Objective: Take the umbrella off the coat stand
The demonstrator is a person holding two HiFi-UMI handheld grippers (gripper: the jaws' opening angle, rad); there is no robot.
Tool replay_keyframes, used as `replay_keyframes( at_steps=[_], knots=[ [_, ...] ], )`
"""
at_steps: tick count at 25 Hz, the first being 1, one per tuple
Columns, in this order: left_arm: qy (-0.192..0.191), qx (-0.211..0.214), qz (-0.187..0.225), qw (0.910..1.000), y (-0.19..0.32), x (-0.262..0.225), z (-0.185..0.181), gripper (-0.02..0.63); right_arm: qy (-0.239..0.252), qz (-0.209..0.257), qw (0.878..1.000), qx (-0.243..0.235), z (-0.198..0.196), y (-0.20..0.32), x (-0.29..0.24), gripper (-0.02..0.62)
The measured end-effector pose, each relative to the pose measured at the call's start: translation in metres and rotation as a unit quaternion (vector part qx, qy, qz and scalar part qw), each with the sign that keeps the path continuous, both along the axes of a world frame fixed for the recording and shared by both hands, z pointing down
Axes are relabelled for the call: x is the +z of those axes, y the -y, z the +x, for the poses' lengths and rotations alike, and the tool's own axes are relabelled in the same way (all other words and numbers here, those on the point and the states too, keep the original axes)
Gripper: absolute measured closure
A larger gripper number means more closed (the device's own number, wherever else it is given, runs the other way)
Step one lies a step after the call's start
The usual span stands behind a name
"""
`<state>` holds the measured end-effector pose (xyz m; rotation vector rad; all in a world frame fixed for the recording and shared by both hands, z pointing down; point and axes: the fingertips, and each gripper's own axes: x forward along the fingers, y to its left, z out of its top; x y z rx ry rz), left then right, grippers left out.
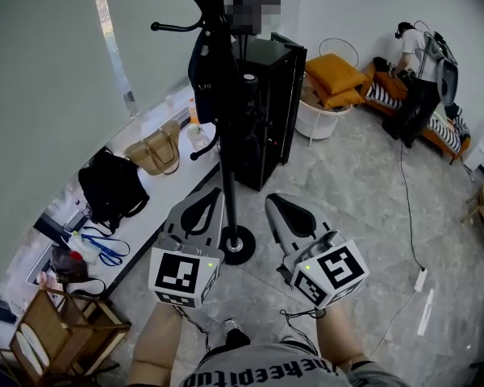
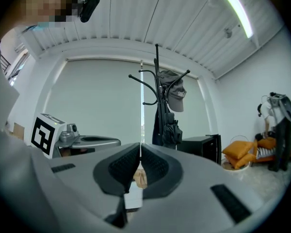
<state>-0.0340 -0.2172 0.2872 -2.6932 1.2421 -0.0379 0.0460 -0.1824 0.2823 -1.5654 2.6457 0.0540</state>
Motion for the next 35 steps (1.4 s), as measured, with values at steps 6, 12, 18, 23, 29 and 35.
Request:
replay_keyframes(
  at_steps=[6, 12, 18, 23, 29, 35],
  knots=[
    [0.0, 0.042, 0.003, 0.9991, 0.022, -0.001, 0.002, 0.591, 0.0, 0.001, 1.0, 0.03, -0.006, 0.019, -0.001, 0.583],
    [-0.003, 0.071, 0.002, 0.9974, 0.041, 0.001, 0.003, 0.591, 0.001, -0.006, 0.999, 0.048, -0.01, 0.037, 0.0, 0.58],
    [-0.012, 0.086, -0.003, 0.9962, 0.053, 0.004, 0.007, 0.591, 0.002, -0.006, 0.999, 0.053, -0.007, 0.049, -0.003, 0.557],
    [-0.013, 0.087, -0.003, 0.9962, 0.062, 0.004, 0.012, 0.591, 0.0, -0.003, 0.999, 0.046, -0.003, 0.061, -0.011, 0.523],
    [-0.018, 0.074, 0.0, 0.9971, 0.077, -0.004, 0.016, 0.591, -0.007, 0.005, 0.999, 0.031, 0.002, 0.083, -0.028, 0.512],
    [-0.026, 0.055, -0.003, 0.9982, 0.093, -0.007, 0.018, 0.591, -0.015, 0.012, 1.0, 0.012, 0.004, 0.109, -0.044, 0.5]
  ],
)
